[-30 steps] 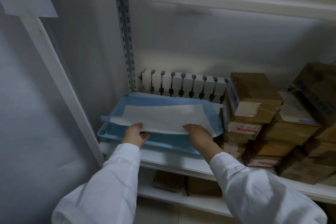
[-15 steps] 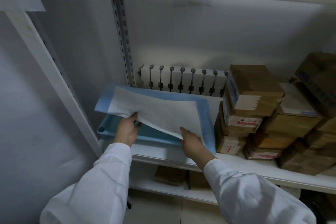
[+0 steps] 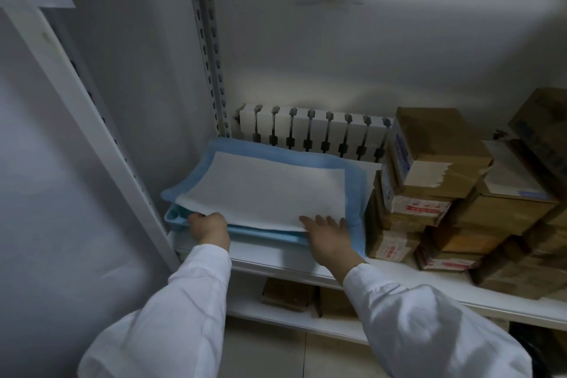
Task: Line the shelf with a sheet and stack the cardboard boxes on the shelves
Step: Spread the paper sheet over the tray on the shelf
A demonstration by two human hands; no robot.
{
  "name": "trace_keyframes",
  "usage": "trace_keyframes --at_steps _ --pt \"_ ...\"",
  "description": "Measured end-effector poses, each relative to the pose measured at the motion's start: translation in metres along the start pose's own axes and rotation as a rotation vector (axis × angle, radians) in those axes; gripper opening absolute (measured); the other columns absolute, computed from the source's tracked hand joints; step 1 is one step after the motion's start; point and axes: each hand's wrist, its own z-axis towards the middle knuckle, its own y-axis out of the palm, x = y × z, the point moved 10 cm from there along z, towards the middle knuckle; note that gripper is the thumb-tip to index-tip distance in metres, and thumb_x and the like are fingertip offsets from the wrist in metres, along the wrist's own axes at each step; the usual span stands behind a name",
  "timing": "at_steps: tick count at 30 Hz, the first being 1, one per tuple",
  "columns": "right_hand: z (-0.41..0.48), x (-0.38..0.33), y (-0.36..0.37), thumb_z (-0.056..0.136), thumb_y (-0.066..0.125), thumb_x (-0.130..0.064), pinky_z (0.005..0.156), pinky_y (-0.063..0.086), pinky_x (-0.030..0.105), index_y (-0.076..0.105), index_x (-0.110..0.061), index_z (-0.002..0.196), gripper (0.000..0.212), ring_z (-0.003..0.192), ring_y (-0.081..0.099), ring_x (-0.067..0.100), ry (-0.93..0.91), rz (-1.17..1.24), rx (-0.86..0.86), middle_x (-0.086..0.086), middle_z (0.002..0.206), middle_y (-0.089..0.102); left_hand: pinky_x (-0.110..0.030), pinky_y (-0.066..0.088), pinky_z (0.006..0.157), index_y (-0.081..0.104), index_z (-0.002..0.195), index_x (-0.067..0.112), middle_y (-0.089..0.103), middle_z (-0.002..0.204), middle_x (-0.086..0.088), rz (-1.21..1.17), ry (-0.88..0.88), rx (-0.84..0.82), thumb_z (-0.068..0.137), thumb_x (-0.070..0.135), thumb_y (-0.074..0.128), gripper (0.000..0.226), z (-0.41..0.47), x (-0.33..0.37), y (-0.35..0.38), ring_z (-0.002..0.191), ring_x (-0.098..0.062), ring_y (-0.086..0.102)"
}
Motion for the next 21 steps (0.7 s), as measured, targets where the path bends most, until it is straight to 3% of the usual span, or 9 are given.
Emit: trace_keyframes --at_steps 4,7,9,12,14,16,18,21 --pt "0.0 0.0 0.009 0.098 0.037 -0.031 0.106 0.03 0.047 0.025 -0.026 0.146 0.049 0.126 0.042 0.035 0.067 0.022 -0.091 0.013 0.139 0.041 -0.04 0.043 0.097 0.049 0.119 -0.008 0.056 0.126 -0.022 -0.096 0.022 0.062 0.084 -0.007 0.049 0.035 -0.006 -0.005 -0.006 0.114 -0.04 0.055" --pt "0.0 -0.002 0.013 0.093 0.031 -0.063 0.108 0.026 0.046 0.028 -0.027 0.145 0.063 0.132 0.035 0.036 0.054 0.181 -0.187 0.013 0.145 0.035 -0.039 0.039 0.1 0.041 0.127 -0.002 0.045 0.135 -0.023 0.01 0.05 0.197 0.08 -0.001 0.058 0.05 -0.02 0.004 -0.025 0.122 -0.04 0.047" --pt "0.0 -0.007 0.003 0.087 0.044 -0.066 0.108 0.027 0.042 0.029 -0.025 0.145 0.073 0.131 0.037 0.033 -0.014 0.145 -0.152 0.011 0.144 0.037 -0.038 0.034 0.101 0.043 0.126 0.003 0.039 0.136 -0.023 0.125 0.175 0.233 0.078 0.001 0.061 0.051 -0.028 0.021 -0.028 0.125 -0.039 0.039" --pt "-0.002 -0.014 -0.015 0.081 0.065 -0.049 0.098 0.038 0.036 0.043 -0.019 0.135 0.065 0.12 0.047 0.028 -0.076 0.108 -0.013 0.008 0.132 0.048 -0.036 0.04 0.094 0.061 0.111 0.009 0.059 0.12 -0.016 0.351 0.481 0.005 0.08 0.003 0.055 0.031 -0.032 0.045 0.012 0.115 -0.037 0.051" --pt "-0.003 -0.013 -0.015 0.083 0.067 -0.033 0.092 0.043 0.034 0.053 -0.018 0.124 0.045 0.113 0.053 0.027 -0.056 0.143 -0.015 0.007 0.125 0.053 -0.033 0.038 0.095 0.065 0.105 0.02 0.066 0.113 -0.004 0.647 0.576 -0.271 0.085 0.011 0.051 0.026 -0.044 0.036 0.049 0.11 -0.03 0.056" --pt "-0.005 -0.009 -0.012 0.086 0.064 -0.023 0.089 0.046 0.033 0.059 -0.017 0.116 0.032 0.109 0.056 0.026 -0.022 0.183 -0.03 0.007 0.121 0.057 -0.032 0.033 0.099 0.066 0.095 0.027 0.067 0.106 0.001 0.887 0.619 -0.437 0.088 0.023 0.05 0.018 -0.055 0.018 0.067 0.108 -0.026 0.057" --pt "-0.006 -0.006 -0.01 0.086 0.064 -0.021 0.088 0.046 0.031 0.061 -0.016 0.115 0.029 0.109 0.056 0.026 -0.006 0.209 -0.047 0.007 0.12 0.058 -0.033 0.03 0.1 0.065 0.088 0.027 0.069 0.102 0.002 0.94 0.647 -0.462 0.091 0.032 0.049 0.017 -0.06 0.011 0.066 0.104 -0.023 0.058" --pt "-0.006 -0.005 -0.004 0.085 0.067 -0.022 0.087 0.046 0.031 0.061 -0.016 0.115 0.032 0.11 0.056 0.025 -0.004 0.221 -0.103 0.007 0.12 0.058 -0.034 0.028 0.106 0.068 0.096 0.024 0.068 0.108 0.002 0.96 0.624 -0.435 0.09 0.046 0.05 0.029 -0.061 0.01 0.059 0.108 -0.022 0.057"
